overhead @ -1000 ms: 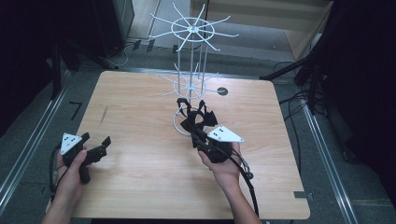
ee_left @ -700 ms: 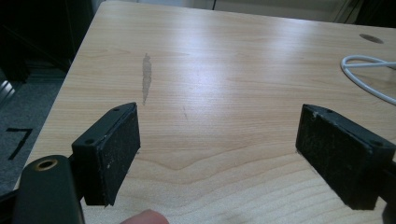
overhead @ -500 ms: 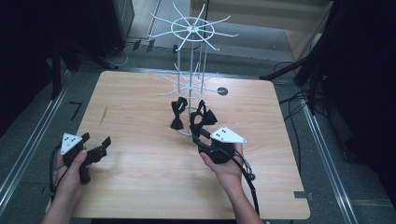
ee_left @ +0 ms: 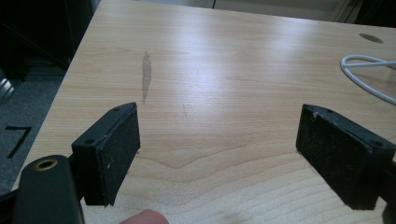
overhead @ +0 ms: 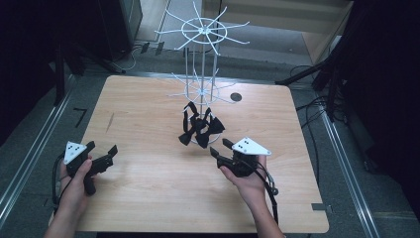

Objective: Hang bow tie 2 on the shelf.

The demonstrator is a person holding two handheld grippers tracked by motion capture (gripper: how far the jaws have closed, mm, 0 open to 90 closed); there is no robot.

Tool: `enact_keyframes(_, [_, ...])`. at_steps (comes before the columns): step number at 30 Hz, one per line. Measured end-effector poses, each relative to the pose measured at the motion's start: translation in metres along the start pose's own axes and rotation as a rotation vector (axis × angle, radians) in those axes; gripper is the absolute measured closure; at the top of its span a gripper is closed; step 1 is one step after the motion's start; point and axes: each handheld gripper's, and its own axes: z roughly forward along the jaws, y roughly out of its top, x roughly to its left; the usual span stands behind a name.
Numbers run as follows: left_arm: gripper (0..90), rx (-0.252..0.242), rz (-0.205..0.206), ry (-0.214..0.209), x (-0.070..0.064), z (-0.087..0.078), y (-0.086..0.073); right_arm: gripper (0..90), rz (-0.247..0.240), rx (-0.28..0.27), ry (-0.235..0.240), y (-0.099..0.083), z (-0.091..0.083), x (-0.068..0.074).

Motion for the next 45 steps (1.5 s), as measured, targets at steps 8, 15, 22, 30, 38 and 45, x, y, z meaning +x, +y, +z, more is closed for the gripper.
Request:
enact_keyframes(8, [14.3,0.002,0.001,0.000,0.000,0.000,0.000,40.0,0.002,-0.002,0.004,-0.007,-0.011,-0.007])
enact_keyframes(15, [14.3,0.007,0.005,0.000,0.000,-0.001,0.000,38.8,0.003,0.004,-0.007,-0.014,-0.018,-0.014])
enact_keyframes(22, [14.3,0.007,0.005,0.000,0.000,0.000,0.000,38.4,0.010,0.013,-0.025,-0.022,-0.027,-0.021])
enact_keyframes(30, [14.3,0.005,0.006,0.002,0.000,0.000,0.000,38.3,0.018,0.028,-0.057,-0.029,-0.038,-0.030])
enact_keyframes(38, [14.3,0.005,0.008,0.001,0.000,0.000,0.000,38.2,0.036,0.038,-0.094,-0.039,-0.052,-0.043])
enact_keyframes(45, [14.3,0.004,0.010,0.002,-0.001,0.000,0.000,38.0,0.047,0.035,-0.125,-0.045,-0.062,-0.053])
